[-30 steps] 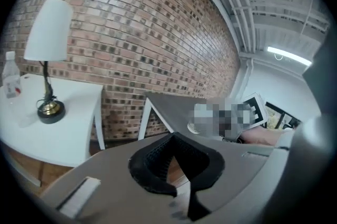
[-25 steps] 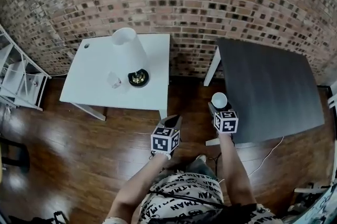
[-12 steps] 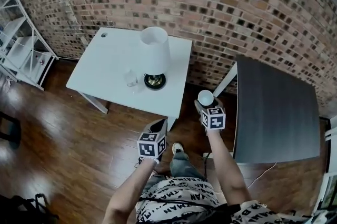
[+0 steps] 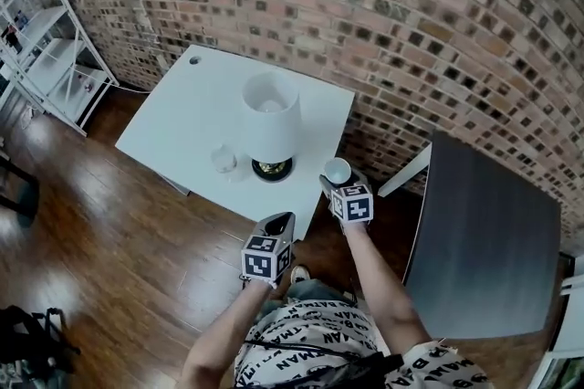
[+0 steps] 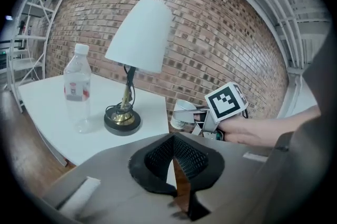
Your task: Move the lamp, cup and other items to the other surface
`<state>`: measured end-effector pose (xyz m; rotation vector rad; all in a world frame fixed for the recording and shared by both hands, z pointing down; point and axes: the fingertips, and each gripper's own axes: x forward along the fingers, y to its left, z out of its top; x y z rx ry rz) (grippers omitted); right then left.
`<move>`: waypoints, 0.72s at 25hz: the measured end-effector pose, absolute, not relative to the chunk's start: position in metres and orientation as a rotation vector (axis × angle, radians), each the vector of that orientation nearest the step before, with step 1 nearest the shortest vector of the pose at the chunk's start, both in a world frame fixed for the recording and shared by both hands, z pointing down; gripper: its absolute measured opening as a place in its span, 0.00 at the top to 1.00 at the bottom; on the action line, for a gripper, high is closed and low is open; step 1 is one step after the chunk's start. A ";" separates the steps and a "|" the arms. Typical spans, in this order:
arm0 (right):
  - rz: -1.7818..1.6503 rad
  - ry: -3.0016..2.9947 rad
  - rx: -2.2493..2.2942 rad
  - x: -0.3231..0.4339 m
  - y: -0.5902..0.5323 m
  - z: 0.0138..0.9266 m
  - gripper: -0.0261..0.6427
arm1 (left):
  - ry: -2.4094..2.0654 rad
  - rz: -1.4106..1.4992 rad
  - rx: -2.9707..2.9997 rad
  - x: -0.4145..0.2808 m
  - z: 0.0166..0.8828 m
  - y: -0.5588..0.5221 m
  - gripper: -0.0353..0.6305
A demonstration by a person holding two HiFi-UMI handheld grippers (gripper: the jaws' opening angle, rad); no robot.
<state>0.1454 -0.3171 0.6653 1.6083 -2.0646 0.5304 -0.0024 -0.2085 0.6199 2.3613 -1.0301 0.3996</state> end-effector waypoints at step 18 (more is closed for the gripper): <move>0.509 -2.168 1.400 0.112 -0.399 0.708 0.45 | -1.221 0.363 2.201 -0.021 0.650 -0.265 0.95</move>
